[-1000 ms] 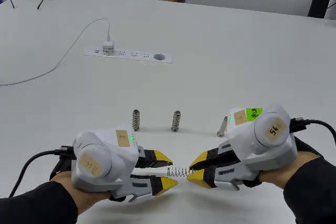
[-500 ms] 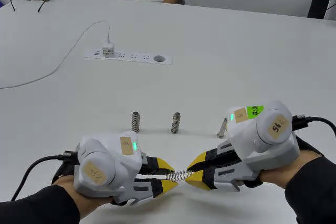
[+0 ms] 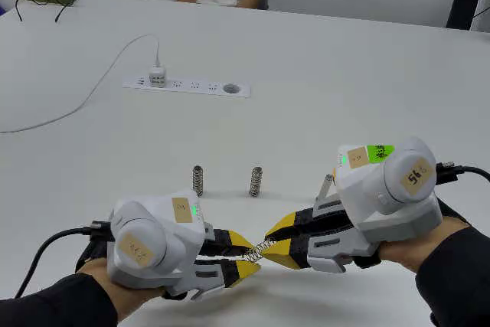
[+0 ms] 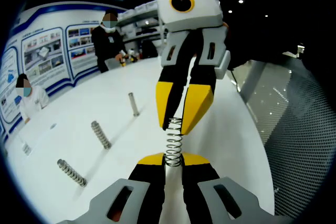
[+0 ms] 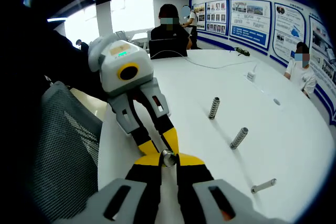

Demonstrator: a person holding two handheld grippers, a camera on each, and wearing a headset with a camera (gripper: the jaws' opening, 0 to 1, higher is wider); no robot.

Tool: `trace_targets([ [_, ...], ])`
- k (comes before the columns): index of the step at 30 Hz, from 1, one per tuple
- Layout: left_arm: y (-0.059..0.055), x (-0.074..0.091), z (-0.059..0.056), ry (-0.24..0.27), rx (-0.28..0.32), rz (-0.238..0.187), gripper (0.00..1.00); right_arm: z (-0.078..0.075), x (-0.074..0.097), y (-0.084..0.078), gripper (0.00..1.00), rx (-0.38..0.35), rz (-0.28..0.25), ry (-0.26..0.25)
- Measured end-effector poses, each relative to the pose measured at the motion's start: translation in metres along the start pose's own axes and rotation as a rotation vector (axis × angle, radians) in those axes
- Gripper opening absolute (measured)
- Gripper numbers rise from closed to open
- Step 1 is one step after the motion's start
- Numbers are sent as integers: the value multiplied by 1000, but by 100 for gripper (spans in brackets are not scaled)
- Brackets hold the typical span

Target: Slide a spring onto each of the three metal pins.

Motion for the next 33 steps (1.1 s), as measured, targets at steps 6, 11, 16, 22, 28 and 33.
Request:
trace_targets([
  [6,4,0,1,2,18,-16,11,0,-1,9,12,-2,-43,-5],
  [11,6,-1,0,3,26,-25,11,0,-2,14,11,0,-67,-7],
  [16,6,-2,0,1,30,-25,11,1,-4,15,11,2,-76,-6],
  [22,7,-2,0,3,34,-29,12,0,-3,15,11,-7,-85,-9],
  [28,7,-2,0,4,45,-34,13,-1,-2,15,11,-16,-88,-10],
  [33,8,-2,1,9,57,-38,18,-2,-2,16,11,-18,-89,-15],
])
Point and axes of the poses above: the centre of the closed fingertips' face, and the gripper's own axes: x roughly backward along the fingers, z roughly to its left, y roughly out of its top, the point moved 3 cm from there along x, roughly backward along the fingers, and after that the axes turned 1 degree about y, right-handed, at the moved point
